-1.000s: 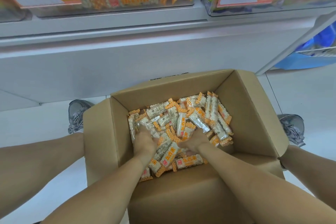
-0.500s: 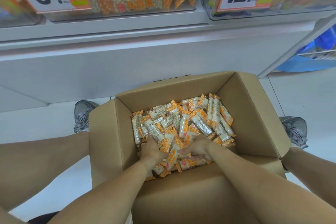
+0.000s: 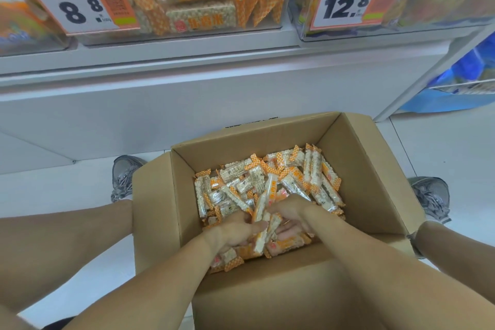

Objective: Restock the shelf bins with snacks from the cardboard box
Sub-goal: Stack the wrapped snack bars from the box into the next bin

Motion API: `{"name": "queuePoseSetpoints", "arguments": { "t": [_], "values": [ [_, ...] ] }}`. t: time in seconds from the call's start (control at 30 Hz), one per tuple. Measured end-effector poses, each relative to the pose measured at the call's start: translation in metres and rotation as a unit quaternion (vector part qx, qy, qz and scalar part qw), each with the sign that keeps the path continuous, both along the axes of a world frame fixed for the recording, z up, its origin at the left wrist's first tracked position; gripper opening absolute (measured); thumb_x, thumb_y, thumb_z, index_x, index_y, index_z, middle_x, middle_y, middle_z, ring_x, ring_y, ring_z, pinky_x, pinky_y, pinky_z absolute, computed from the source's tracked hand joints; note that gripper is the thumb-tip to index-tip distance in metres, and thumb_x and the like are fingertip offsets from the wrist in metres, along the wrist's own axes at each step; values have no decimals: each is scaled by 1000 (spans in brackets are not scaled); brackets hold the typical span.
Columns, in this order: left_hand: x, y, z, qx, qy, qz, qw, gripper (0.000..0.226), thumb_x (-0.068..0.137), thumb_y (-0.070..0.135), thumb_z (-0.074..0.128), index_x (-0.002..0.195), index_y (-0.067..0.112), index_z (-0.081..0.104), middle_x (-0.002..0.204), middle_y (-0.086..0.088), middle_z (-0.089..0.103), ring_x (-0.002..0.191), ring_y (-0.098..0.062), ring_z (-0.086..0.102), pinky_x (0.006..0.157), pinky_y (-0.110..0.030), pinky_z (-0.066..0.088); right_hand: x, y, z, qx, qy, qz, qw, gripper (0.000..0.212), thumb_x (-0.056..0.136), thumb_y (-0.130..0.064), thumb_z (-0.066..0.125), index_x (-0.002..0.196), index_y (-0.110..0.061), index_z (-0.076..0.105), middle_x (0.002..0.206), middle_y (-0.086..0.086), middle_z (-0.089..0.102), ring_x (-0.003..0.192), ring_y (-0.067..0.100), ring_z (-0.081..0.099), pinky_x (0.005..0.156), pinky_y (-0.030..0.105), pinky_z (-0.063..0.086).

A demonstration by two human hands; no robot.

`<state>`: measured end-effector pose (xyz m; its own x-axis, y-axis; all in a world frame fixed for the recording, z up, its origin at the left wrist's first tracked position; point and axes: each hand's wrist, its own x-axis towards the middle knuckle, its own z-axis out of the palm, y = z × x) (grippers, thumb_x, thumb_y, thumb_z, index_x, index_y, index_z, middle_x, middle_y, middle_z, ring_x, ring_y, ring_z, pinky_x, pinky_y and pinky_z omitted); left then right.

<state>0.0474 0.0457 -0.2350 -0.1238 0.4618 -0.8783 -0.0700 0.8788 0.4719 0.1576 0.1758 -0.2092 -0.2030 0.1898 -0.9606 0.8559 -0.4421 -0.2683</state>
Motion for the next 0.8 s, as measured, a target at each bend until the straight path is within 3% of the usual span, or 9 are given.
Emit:
{"name": "queuePoseSetpoints", "arguments": {
  "t": [0.07, 0.13, 0.27, 0.33, 0.43, 0.53, 0.63, 0.73, 0.8],
  "values": [
    [1, 4, 14, -9, -68, 85, 994, 62, 89, 34, 74, 131, -3, 49, 105, -3, 59, 83, -12, 63, 75, -28, 60, -6, 8, 19, 21, 4, 18, 1000, 67, 90, -29, 74, 145, -5, 43, 121, 18, 52, 85, 29, 75, 74, 44, 64],
    [-5, 9, 34, -15, -146, 112, 983, 62, 86, 30, 77, 131, -1, 47, 111, -5, 54, 88, -15, 63, 71, -34, 61, -13, 18, 43, 30, 18, 67, 997, 70, 89, -29, 75, 146, -4, 42, 134, 21, 51, 83, 29, 76, 77, 43, 63],
    [-38, 19, 79, 16, -224, 44, 973, 81, 83, 38, 79, 147, 8, 39, 137, -14, 53, 110, -26, 63, 89, -47, 58, -30, 35, 99, 22, 80, 148, 985, 56, 89, -14, 74, 136, 2, 46, 146, 31, 42, 89, 36, 75, 87, 47, 60],
    [-55, 29, 113, 39, -235, 2, 971, 59, 97, 36, 62, 143, 4, 44, 128, -20, 61, 97, -30, 71, 75, -41, 61, -45, 39, 128, 40, 127, 169, 977, 43, 87, -10, 74, 123, 6, 57, 145, 29, 46, 91, 36, 75, 86, 43, 61],
    [-84, 43, 171, 76, -179, -44, 980, 49, 104, 32, 45, 139, -3, 47, 112, -26, 65, 82, -32, 71, 71, -40, 60, -69, 39, 174, 103, 183, 162, 964, 31, 89, -9, 70, 115, 5, 61, 123, 24, 61, 79, 30, 75, 84, 43, 62],
    [-106, 44, 223, 112, -96, -72, 986, 49, 102, 34, 48, 135, -3, 54, 117, -26, 67, 105, -40, 63, 104, -57, 46, -77, 27, 226, 118, 262, 116, 951, 8, 94, -8, 64, 96, 0, 62, 91, 21, 71, 75, 31, 72, 84, 42, 62],
    [-113, 35, 266, 175, -39, -14, 984, 38, 97, 35, 59, 118, 4, 66, 111, -21, 72, 109, -43, 66, 104, -55, 47, -72, 15, 260, 71, 372, 40, 925, 32, 101, -13, 56, 77, -13, 76, 93, 11, 76, 86, 28, 73, 86, 38, 60],
    [-115, 28, 294, 246, 9, 28, 969, 36, 90, 35, 68, 116, 10, 67, 103, -11, 76, 99, -30, 72, 88, -42, 59, -64, 9, 271, 56, 435, -54, 897, 16, 99, -7, 55, 105, -2, 69, 111, 16, 73, 95, 29, 73, 86, 40, 60],
    [-116, 26, 305, 283, 47, 16, 958, 35, 87, 30, 71, 119, 15, 66, 102, -6, 77, 96, -24, 74, 80, -37, 61, -58, 7, 273, 47, 464, -98, 879, 31, 87, -7, 67, 116, -1, 63, 118, 12, 71, 94, 27, 73, 78, 39, 61]
  ]
}}
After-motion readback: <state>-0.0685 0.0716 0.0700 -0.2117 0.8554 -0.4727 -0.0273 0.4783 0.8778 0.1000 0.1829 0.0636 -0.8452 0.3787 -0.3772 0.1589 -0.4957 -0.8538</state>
